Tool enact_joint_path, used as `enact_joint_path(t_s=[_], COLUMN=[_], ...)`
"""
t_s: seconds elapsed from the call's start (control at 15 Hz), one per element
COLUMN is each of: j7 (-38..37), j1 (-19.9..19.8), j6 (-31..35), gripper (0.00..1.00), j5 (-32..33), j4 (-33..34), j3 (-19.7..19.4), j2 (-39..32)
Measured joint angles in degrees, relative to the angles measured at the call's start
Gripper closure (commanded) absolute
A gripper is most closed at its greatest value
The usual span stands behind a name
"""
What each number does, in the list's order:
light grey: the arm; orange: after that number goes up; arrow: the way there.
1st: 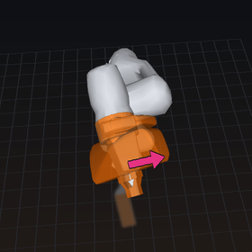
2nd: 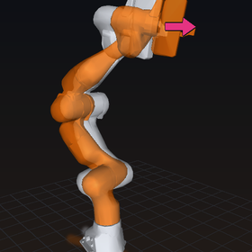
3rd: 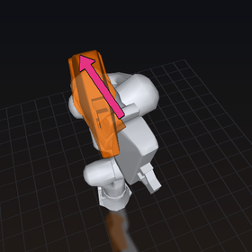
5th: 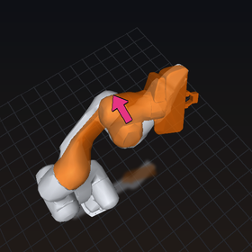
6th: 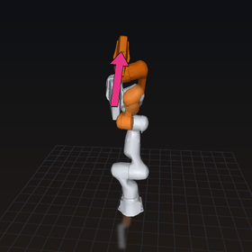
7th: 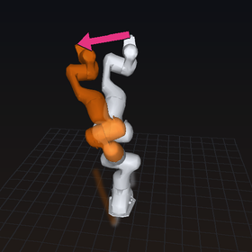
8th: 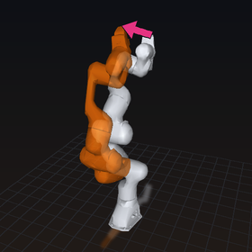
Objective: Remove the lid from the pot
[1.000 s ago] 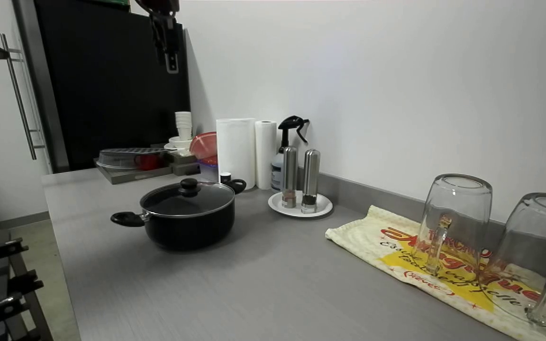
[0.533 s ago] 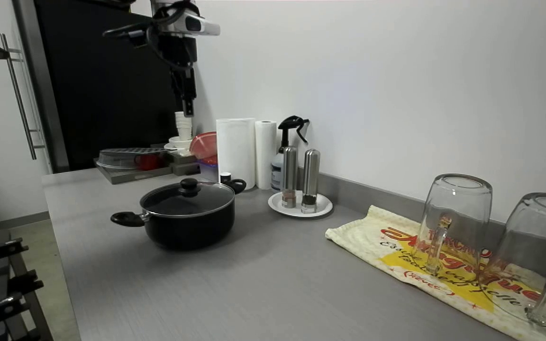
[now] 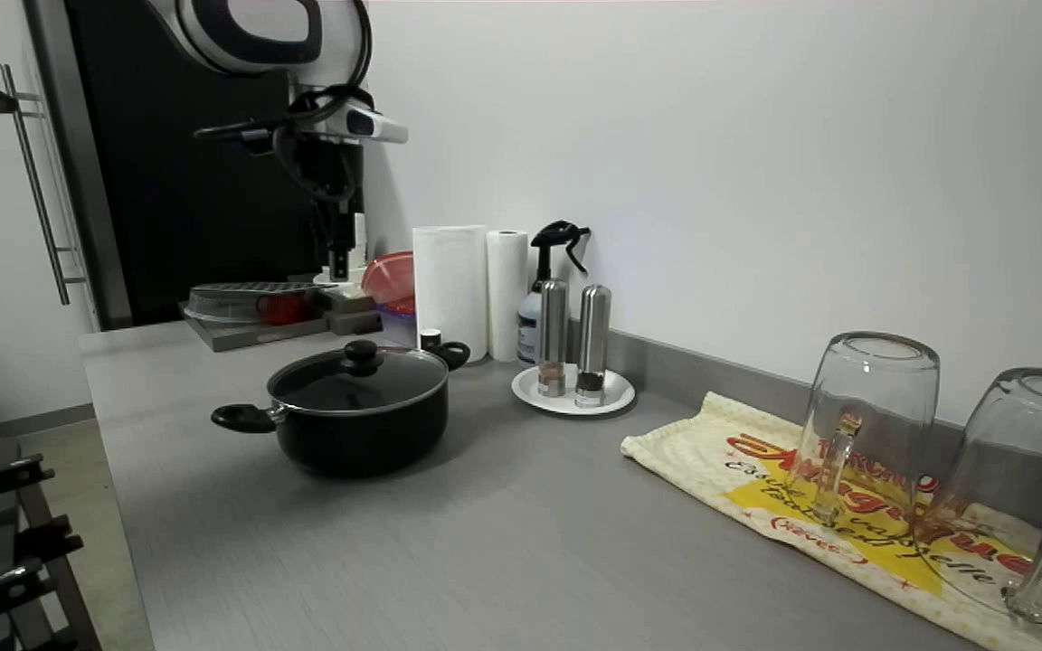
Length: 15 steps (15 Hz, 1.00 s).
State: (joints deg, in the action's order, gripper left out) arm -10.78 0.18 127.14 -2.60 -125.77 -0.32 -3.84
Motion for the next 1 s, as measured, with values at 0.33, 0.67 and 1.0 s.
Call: enact_joint_path(t_s=[0.33,0.67,1.0], j7=[-1.50,-3.04,-3.98], j1=[1.28,1.79,1.80], j6=[2.13,4.21,4.22], gripper=[0.00,0.00,0.00], j5=[0.11,0.77,1.20], j4=[1.48,5.80,8.50], j3=[0.92,0.85,0.29], j2=[-3.92,-8.77,-12.61])
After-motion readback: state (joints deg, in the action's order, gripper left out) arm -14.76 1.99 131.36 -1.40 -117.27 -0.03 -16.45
